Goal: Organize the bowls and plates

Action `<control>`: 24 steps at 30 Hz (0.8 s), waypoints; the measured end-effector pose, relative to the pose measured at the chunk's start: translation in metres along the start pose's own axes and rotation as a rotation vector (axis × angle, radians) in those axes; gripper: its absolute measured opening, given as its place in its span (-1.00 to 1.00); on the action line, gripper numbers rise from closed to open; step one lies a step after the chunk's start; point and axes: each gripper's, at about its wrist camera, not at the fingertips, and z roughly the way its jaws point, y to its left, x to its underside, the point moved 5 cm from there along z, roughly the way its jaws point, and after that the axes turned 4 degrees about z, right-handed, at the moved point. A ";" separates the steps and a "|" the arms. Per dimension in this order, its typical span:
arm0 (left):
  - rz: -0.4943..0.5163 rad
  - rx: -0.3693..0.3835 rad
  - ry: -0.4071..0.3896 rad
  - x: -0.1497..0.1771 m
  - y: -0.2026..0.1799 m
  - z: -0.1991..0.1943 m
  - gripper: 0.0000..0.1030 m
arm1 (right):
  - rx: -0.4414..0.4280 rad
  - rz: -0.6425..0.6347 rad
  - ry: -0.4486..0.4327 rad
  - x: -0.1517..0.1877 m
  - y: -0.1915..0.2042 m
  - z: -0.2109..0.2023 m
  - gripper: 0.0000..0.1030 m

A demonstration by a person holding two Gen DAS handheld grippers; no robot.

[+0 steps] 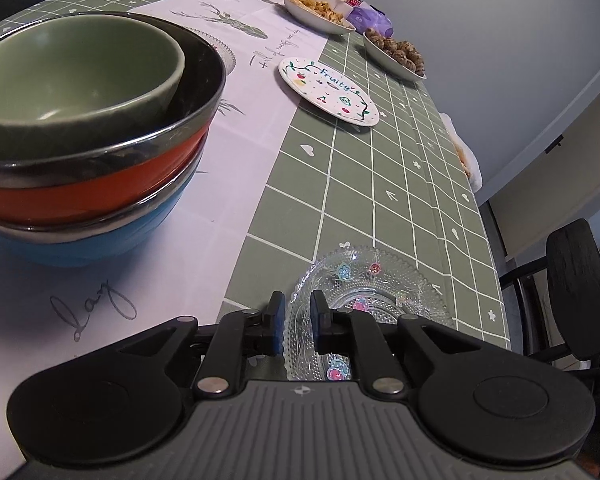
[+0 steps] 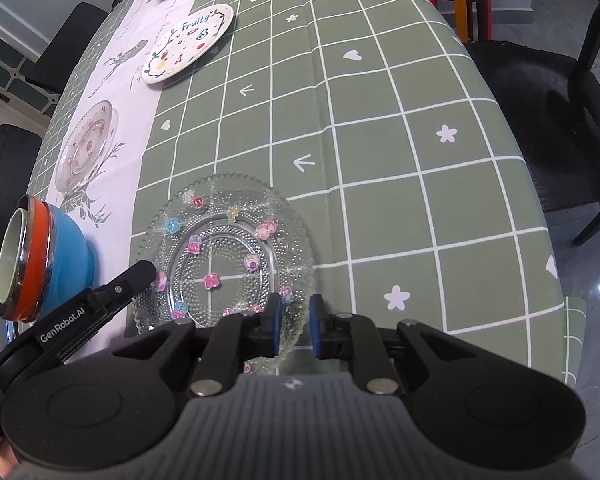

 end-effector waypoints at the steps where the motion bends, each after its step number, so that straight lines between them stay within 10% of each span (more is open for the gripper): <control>1: 0.009 -0.006 -0.006 0.000 -0.001 -0.001 -0.73 | -0.001 -0.002 -0.001 0.000 0.001 0.000 -0.67; 11: 0.143 -0.034 -0.145 -0.011 -0.021 -0.027 -0.44 | -0.005 -0.083 -0.122 -0.007 0.015 -0.017 -0.27; 24: 0.331 0.179 -0.144 -0.107 -0.018 -0.112 -0.43 | -0.169 -0.126 -0.264 -0.035 0.077 -0.049 -0.23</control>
